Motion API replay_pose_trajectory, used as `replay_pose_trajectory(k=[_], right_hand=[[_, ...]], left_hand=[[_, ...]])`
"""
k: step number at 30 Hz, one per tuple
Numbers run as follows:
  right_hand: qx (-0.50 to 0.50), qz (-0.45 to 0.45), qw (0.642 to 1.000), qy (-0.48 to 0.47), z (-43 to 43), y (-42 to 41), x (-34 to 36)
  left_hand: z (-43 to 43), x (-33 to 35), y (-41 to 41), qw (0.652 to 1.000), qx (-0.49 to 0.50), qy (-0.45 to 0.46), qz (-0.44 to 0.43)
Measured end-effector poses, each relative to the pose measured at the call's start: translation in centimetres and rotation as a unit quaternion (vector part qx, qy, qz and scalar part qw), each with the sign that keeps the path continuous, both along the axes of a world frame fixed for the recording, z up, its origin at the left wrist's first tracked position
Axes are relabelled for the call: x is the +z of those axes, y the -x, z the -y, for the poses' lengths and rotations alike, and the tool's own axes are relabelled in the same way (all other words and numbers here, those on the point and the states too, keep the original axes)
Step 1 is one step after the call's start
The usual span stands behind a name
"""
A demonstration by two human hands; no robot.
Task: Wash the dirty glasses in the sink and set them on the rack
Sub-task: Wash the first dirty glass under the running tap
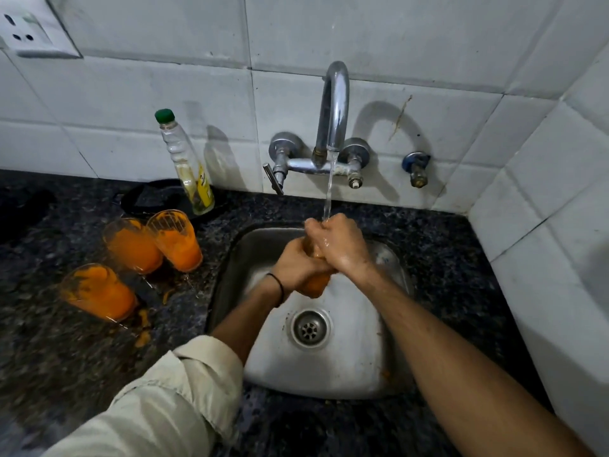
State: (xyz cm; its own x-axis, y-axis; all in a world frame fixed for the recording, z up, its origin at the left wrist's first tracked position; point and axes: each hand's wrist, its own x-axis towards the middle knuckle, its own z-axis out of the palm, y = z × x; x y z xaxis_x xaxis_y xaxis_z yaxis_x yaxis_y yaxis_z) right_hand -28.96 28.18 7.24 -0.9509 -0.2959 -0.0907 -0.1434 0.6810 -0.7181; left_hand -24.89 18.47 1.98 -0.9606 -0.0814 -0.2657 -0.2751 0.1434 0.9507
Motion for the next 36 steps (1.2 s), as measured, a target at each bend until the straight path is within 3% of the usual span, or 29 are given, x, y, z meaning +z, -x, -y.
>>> replay_pose_trajectory(k=[2,3,4,7,9,10,11,13,14,15,16,19,21,22,23,25,27,30,32,34,36], right_hand=[[-0.055,-0.046,0.995,-0.07,0.9,-0.7,0.0],[-0.061,-0.068,0.99,-0.11,1.2,-1.0,-0.1],[-0.05,-0.092,0.984,-0.143,1.3,-1.0,-0.2],[0.073,-0.088,0.977,-0.182,0.5,-0.7,0.3],[0.162,-0.008,0.978,-0.129,-0.3,-0.2,0.5],[0.169,0.02,0.981,-0.095,-0.3,-0.3,0.5],[0.146,0.026,0.987,-0.067,-0.2,-0.5,0.3],[0.029,0.0,0.998,-0.049,0.6,-1.0,-0.2],[-0.029,-0.022,0.997,-0.07,1.2,-1.4,-0.5],[-0.061,-0.043,0.992,-0.104,1.7,-1.7,-0.9],[-0.065,-0.065,0.985,-0.143,2.0,-1.9,-1.1],[0.037,-0.093,0.975,-0.198,1.2,-1.4,-0.7],[0.146,-0.029,0.978,-0.145,-0.1,-0.8,-0.2],[0.169,-0.007,0.979,-0.113,-0.5,-0.7,-0.1],[0.157,-0.011,0.984,-0.088,-0.7,-0.7,-0.3],[0.055,-0.049,0.995,-0.071,-0.2,-1.3,-1.0],[-0.027,-0.078,0.991,-0.104,1.0,-2.1,-1.5],[-0.004,-0.124,0.977,-0.172,1.1,-2.2,-2.0],[0.079,-0.116,0.979,-0.151,-0.4,-1.6,-1.8],[0.165,-0.062,0.98,-0.09,-1.5,-1.1,-1.6],[0.145,-0.051,0.986,-0.057,-1.3,-1.3,-2.0]], left_hand=[[-1.9,-0.3,0.3,0.97,0.111,0.21,-0.046],[-2.7,-0.7,0.1,0.956,0.146,0.248,-0.063],[-2.9,-1.3,-0.1,0.959,0.152,0.227,-0.073],[-1.0,-2.0,-0.7,0.997,0.044,-0.047,-0.038],[0.7,-1.6,-1.4,0.979,-0.068,-0.19,-0.017],[1.2,-1.4,-1.5,0.974,-0.095,-0.205,-0.011],[1.2,-1.4,-1.4,0.981,-0.083,-0.176,-0.012],[0.0,-1.4,-0.8,0.999,0.015,0.026,-0.034],[-0.9,-1.4,-0.5,0.984,0.071,0.159,-0.047],[-1.8,-1.4,-0.5,0.962,0.122,0.236,-0.057],[-2.3,-1.9,-0.5,0.958,0.146,0.234,-0.072],[-1.1,-2.4,-0.8,0.997,0.07,-0.007,-0.026],[0.7,-2.5,-1.2,0.99,-0.048,-0.133,-0.008],[0.9,-2.2,-1.4,0.987,-0.08,-0.14,-0.008],[0.7,-2.0,-1.5,0.992,-0.072,-0.106,-0.011],[-0.9,-1.6,-1.3,0.996,0.022,0.08,-0.039],[-2.9,-1.7,-1.3,0.962,0.145,0.22,-0.073],[-3.4,-2.5,-1.5,0.978,0.154,0.096,-0.101],[-1.5,-2.5,-1.6,0.996,0.049,-0.049,-0.06],[0.4,-2.1,-2.0,0.982,-0.073,-0.175,-0.012],[0.8,-2.1,-1.9,0.983,-0.088,-0.16,0.0]])
